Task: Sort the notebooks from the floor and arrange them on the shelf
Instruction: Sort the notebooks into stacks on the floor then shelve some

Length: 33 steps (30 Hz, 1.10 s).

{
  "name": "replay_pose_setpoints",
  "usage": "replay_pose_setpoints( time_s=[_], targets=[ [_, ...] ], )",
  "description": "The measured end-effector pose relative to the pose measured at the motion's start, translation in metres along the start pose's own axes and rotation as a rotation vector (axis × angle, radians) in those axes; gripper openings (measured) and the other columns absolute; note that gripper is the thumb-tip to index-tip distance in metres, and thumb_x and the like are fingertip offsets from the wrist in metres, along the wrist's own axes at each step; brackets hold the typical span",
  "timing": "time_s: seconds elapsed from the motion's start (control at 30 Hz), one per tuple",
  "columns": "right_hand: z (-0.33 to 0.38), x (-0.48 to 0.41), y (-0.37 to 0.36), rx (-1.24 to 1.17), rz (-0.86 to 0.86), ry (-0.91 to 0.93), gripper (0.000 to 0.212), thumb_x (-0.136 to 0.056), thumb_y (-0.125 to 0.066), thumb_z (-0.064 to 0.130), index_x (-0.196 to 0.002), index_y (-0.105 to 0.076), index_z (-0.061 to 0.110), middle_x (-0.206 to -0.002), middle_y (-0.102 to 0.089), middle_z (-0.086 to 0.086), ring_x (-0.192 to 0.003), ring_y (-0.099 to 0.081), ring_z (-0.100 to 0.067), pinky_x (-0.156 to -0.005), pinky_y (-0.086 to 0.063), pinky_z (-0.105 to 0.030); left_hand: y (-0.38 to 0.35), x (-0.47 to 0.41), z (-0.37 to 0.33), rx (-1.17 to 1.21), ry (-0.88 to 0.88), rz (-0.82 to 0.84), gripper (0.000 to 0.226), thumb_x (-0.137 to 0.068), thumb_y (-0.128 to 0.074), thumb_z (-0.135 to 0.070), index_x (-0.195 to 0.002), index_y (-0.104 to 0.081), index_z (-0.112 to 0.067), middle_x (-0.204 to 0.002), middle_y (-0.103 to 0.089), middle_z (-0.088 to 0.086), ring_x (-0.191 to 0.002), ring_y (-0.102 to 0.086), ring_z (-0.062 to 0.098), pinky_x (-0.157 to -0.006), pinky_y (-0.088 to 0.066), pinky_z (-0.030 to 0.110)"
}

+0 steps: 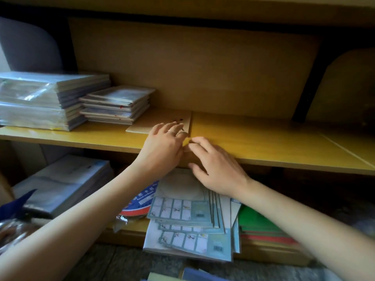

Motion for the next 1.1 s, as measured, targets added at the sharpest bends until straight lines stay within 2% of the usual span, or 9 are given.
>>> replay_pose_setpoints(
  time_s=[0.1,0.2,0.4,0.5,0.6,0.67,0.83,1.0,1.1],
  targets=[
    [-0.009,0.073,0.017,0.023,-0.148,0.087,0.015,-0.086,-0.051,0.017,-0.098,-0.059,0.011,-0.101,-0.053,-0.003,-0.087,-0.050,-0.017,-0.078,-0.040,-0.026,0.015,0.030,-0.063,0.137,-0.303,-0.197,0.028,-0.083,-0.047,-0.021,-0.102,-0.066,-0.011,-0.109,-0.066,0.008,-0.097,-0.062,0.027,-0.085,-0.047,0.038],
    [-0.038,0.156,0.014,0.102,-0.095,-0.008,0.018,-0.085,-0.047,0.019,-0.101,-0.053,0.013,-0.103,-0.049,-0.002,-0.083,-0.052,-0.017,-0.070,-0.044,-0.027,-0.002,0.056,-0.124,0.182,-0.478,-0.143,0.023,-0.085,-0.052,-0.019,-0.100,-0.066,-0.010,-0.105,-0.066,0.009,-0.087,-0.062,0.025,-0.072,-0.049,0.038],
    [-0.091,0.328,0.008,0.208,0.149,-0.557,0.033,-0.078,-0.058,0.025,-0.109,-0.049,0.020,-0.107,-0.047,0.000,-0.071,-0.066,-0.023,-0.055,-0.051,-0.027,-0.056,0.088,-0.211,0.508,-0.301,-0.012,0.020,-0.076,-0.049,-0.015,-0.089,-0.063,-0.010,-0.089,-0.064,0.006,-0.071,-0.060,0.026,-0.054,-0.047,0.033],
    [-0.111,0.412,-0.015,0.174,0.355,-0.801,0.067,-0.063,-0.081,0.032,-0.118,-0.045,0.020,-0.116,-0.044,0.000,-0.092,-0.065,-0.028,-0.070,-0.053,-0.033,-0.079,0.114,-0.253,0.626,-0.222,0.074,0.013,-0.076,-0.047,-0.017,-0.082,-0.058,-0.014,-0.077,-0.058,0.002,-0.063,-0.058,0.023,-0.044,-0.038,0.028],
    [-0.114,0.471,-0.048,0.164,0.636,-0.911,0.106,-0.062,-0.055,0.077,-0.143,-0.023,0.017,-0.147,-0.019,-0.003,-0.140,-0.025,-0.032,-0.107,-0.031,-0.042,-0.105,0.142,-0.286,0.680,-0.210,0.213,0.021,-0.078,-0.043,-0.022,-0.088,-0.060,-0.018,-0.079,-0.062,-0.001,-0.064,-0.063,0.022,-0.039,-0.041,0.028],
    [-0.107,0.494,-0.072,0.127,0.825,-0.919,0.127,-0.048,-0.043,0.093,-0.145,-0.018,0.014,-0.154,-0.016,-0.012,-0.145,-0.012,-0.029,-0.114,-0.018,-0.043,-0.115,0.156,-0.298,0.680,-0.235,0.279,0.026,-0.080,-0.040,-0.025,-0.091,-0.063,-0.021,-0.081,-0.065,-0.003,-0.062,-0.065,0.021,-0.037,-0.043,0.028],
    [-0.106,0.497,-0.089,0.202,0.759,-0.833,0.100,-0.037,-0.085,0.057,-0.123,-0.053,0.016,-0.129,-0.057,-0.013,-0.119,-0.055,-0.036,-0.100,-0.042,-0.044,-0.126,0.168,-0.298,0.728,-0.194,0.361,0.029,-0.083,-0.036,-0.028,-0.092,-0.064,-0.024,-0.083,-0.068,-0.006,-0.065,-0.066,0.019,-0.041,-0.048,0.030],
    [-0.109,0.490,-0.077,0.136,0.672,-0.761,0.073,-0.078,-0.059,0.057,-0.139,-0.039,0.023,-0.151,-0.034,-0.007,-0.138,-0.034,-0.026,-0.112,-0.028,-0.040,-0.126,0.170,-0.289,0.793,-0.078,0.403,0.019,-0.088,-0.048,-0.019,-0.094,-0.064,-0.027,-0.092,-0.067,-0.009,-0.073,-0.067,0.017,-0.054,-0.053,0.039],
    [-0.112,0.489,-0.072,0.179,0.679,-0.768,0.076,-0.079,-0.050,0.064,-0.142,-0.035,0.025,-0.153,-0.029,-0.004,-0.139,-0.031,-0.023,-0.113,-0.025,-0.037,-0.120,0.171,-0.287,0.774,-0.066,0.393,0.020,-0.088,-0.057,-0.007,-0.094,-0.066,-0.024,-0.090,-0.067,-0.009,-0.072,-0.066,0.017,-0.053,-0.052,0.036]
  ],
)
Point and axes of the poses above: each hand's wrist, its own x-axis away from the middle knuckle, its own y-axis out of the back of the hand, z = x × y, the point moved 8 cm from there along -x, towards the middle knuckle
